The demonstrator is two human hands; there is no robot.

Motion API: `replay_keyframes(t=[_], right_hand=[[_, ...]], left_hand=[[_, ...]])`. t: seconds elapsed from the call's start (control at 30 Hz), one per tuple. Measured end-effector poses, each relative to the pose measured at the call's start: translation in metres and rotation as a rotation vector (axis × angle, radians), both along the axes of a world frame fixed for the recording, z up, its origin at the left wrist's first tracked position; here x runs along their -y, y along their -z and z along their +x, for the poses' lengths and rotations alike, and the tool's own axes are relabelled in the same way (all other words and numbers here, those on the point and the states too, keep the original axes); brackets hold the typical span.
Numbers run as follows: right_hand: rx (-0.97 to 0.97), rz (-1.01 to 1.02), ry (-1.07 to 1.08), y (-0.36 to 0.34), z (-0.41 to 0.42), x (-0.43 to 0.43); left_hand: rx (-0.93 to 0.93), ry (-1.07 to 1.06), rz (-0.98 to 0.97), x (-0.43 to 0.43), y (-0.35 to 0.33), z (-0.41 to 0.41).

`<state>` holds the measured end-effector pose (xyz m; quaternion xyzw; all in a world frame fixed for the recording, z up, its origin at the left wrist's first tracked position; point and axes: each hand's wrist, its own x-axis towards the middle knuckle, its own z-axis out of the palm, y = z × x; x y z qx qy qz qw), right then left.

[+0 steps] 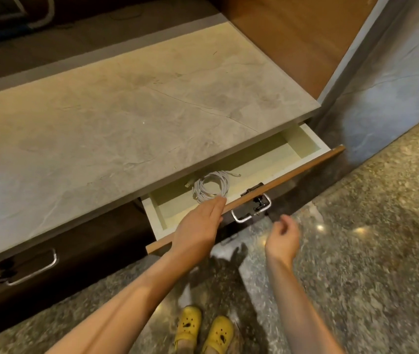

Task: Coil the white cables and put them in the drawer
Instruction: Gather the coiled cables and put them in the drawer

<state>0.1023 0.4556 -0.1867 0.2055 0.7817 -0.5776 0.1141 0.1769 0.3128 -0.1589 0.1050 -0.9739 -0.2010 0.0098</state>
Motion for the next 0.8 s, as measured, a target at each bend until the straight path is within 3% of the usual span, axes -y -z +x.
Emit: replay_keyframes(t=[0.07, 0.13, 0.23, 0.3, 0.37, 0.5, 0.63, 0.8], right_hand=[[0.227, -0.224, -0.036, 0.023, 0.005, 0.018], [0.226, -0.379, -0.088, 0.032, 0.001, 0.04], [0.29, -0.465, -0.069, 0.026, -0.011, 0.063], [0.333, -0.529, -0.086, 0.02, -0.018, 0.07], [0.332, -0.591, -0.107, 0.019, -0.028, 0.079], [0.267, -0.619, -0.166, 0.028, -0.044, 0.104], [0.213, -0.494, -0.316, 0.032, -0.048, 0.115], [0.245, -0.031, -0.666, 0.023, -0.048, 0.099]], left_hand=[[-0.029, 0.025, 0.092, 0.012, -0.01, -0.005], [-0.117, 0.077, 0.133, 0.028, -0.024, -0.008], [-0.194, 0.013, -0.039, 0.066, -0.043, -0.014], [0.002, -0.116, -0.183, 0.097, -0.045, -0.017], [0.217, -0.116, -0.278, 0.116, -0.042, -0.017], [0.314, -0.069, -0.212, 0.12, -0.042, -0.021], [0.343, -0.074, -0.212, 0.121, -0.045, -0.022], [0.354, -0.063, -0.2, 0.119, -0.049, -0.022]])
